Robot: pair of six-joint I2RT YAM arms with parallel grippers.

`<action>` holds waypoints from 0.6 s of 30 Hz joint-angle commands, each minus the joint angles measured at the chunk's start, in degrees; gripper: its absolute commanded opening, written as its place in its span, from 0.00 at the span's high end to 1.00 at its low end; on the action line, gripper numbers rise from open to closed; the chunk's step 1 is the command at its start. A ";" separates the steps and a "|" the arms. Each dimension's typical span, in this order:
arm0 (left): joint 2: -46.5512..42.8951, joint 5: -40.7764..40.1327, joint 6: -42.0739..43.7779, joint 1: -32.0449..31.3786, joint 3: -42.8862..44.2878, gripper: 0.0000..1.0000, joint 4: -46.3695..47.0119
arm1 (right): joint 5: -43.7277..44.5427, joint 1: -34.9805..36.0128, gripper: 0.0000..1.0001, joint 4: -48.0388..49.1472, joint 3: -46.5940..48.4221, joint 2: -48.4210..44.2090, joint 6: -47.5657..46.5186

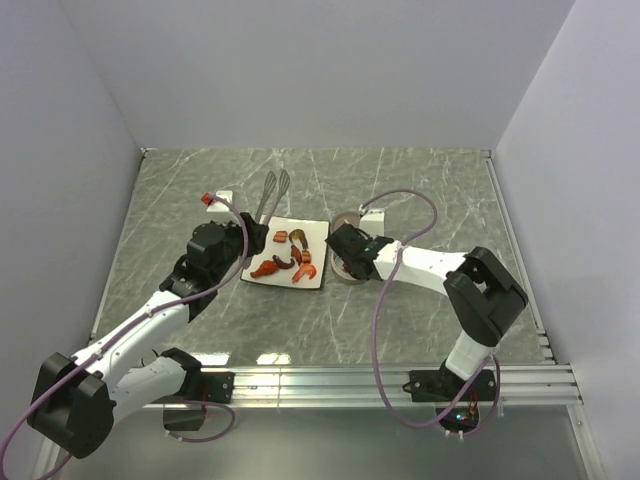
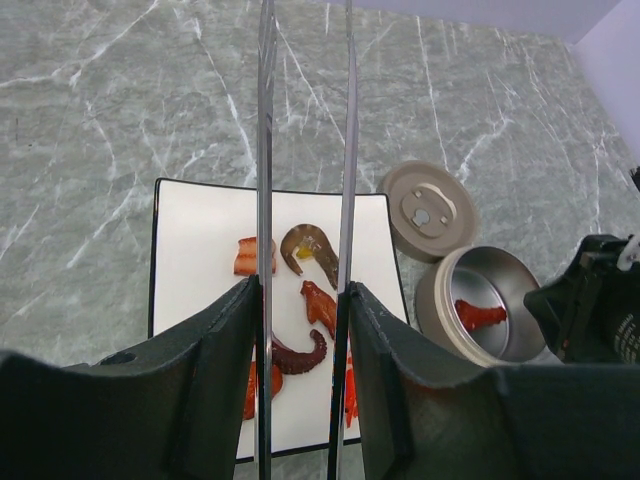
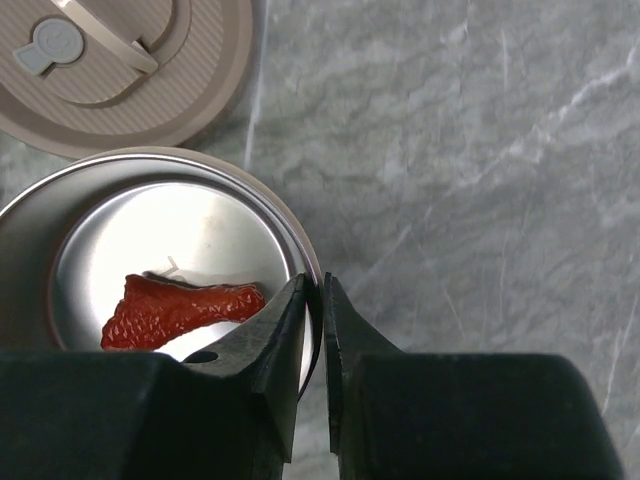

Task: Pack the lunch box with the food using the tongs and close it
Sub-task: Move the lunch box

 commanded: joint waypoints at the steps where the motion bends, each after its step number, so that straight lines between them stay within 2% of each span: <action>1: -1.60 0.99 0.83 0.35 -0.30 0.54 3.10 | 0.04 -1.46 0.82 4.28 2.62 1.73 -2.78; 16: -0.81 0.90 0.75 0.61 -0.39 0.55 3.28 | -1.28 -3.22 0.83 9.29 6.84 3.67 -7.88; 18: -0.63 0.90 0.75 0.61 -0.39 0.55 3.11 | -2.24 -3.22 0.78 10.52 6.58 2.44 -9.11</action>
